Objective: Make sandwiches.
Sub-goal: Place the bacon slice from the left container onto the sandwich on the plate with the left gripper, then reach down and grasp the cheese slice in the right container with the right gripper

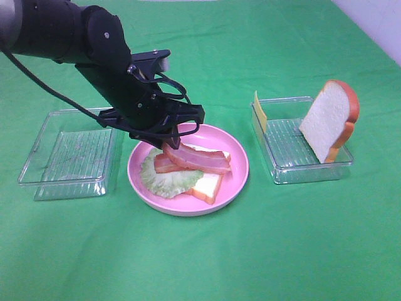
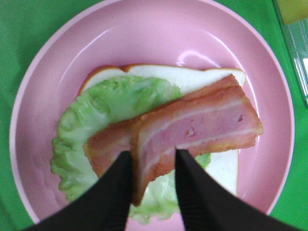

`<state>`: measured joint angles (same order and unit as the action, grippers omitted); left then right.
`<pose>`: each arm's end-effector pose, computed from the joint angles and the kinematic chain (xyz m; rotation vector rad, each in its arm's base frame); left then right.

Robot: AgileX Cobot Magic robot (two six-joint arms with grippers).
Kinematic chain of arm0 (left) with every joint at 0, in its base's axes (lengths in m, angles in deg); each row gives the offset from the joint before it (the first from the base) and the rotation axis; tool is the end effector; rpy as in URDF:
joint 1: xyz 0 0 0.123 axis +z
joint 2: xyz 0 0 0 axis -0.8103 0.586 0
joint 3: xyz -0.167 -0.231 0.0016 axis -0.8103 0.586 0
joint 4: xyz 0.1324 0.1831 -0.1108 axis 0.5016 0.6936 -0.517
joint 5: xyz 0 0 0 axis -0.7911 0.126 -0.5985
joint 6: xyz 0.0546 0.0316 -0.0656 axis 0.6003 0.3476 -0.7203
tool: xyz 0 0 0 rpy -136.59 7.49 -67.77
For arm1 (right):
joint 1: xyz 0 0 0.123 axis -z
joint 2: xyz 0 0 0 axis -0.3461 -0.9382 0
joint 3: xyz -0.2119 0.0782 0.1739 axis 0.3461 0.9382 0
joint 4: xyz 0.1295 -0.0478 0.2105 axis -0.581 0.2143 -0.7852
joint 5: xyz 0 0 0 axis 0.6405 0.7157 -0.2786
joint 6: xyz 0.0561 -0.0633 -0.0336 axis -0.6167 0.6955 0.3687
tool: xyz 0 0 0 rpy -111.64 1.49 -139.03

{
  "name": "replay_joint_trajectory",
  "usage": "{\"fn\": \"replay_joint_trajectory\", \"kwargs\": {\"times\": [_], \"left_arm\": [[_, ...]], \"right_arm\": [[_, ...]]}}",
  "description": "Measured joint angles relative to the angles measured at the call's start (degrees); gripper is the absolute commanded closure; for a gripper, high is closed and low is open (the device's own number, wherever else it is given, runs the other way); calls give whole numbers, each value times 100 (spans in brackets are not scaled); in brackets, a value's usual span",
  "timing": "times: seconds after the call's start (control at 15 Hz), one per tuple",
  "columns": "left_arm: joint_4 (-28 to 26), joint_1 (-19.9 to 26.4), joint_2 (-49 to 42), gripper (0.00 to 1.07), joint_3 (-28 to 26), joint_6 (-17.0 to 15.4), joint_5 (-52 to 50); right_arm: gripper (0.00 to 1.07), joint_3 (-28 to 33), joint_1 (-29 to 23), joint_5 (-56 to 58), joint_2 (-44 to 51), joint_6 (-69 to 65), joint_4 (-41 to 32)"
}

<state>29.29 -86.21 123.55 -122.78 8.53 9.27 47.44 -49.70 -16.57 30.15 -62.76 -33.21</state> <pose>0.3512 -0.2354 0.1648 0.2474 2.7589 -0.4728 -0.0106 0.0043 0.2798 -0.6661 1.9347 0.3676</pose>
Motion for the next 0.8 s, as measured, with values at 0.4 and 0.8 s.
{"fn": "replay_joint_trajectory", "kwargs": {"times": [0.4, 0.8], "left_arm": [[773, 0, -1060, 22, -103, -17, 751], [1409, 0, -3186, 22, -109, -17, 2670]], "right_arm": [[39, 0, 0, 0, 0, 0, 0], [39, 0, 0, 0, 0, 0, 0]]}}
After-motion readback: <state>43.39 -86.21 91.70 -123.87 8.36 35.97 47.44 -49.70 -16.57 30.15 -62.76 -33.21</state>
